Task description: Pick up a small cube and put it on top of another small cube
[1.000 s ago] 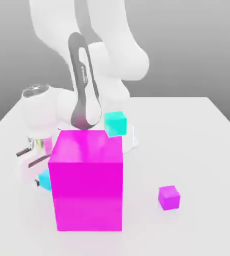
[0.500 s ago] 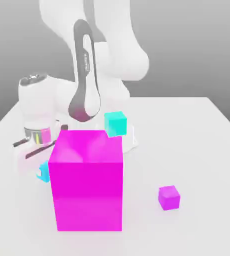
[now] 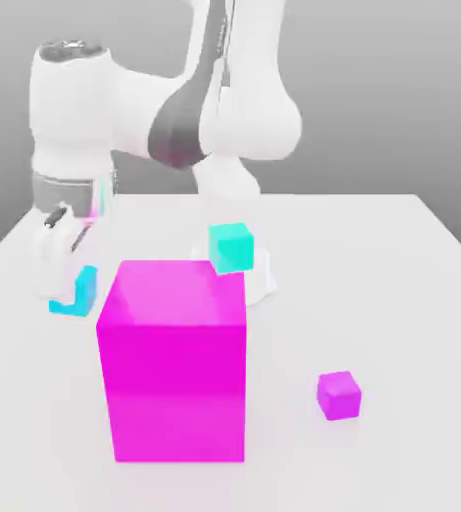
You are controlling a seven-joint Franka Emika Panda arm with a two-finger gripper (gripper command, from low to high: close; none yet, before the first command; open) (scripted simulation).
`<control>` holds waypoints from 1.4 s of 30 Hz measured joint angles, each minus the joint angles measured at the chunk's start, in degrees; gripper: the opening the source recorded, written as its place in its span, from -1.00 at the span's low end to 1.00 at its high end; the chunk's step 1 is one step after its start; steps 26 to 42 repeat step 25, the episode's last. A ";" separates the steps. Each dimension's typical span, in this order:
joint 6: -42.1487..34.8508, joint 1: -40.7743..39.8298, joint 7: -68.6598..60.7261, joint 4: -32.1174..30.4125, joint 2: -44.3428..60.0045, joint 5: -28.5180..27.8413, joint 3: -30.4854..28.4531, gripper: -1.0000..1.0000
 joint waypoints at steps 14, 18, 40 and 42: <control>-29.82 21.62 -30.61 3.71 -24.14 8.18 0.39 -1.00; -31.08 25.38 -34.25 0.65 -26.70 12.54 -0.95 -1.00; -22.99 25.65 -34.64 -5.76 -24.71 13.88 -0.54 1.00; -22.99 25.65 -34.64 -5.76 -24.71 13.88 -0.54 1.00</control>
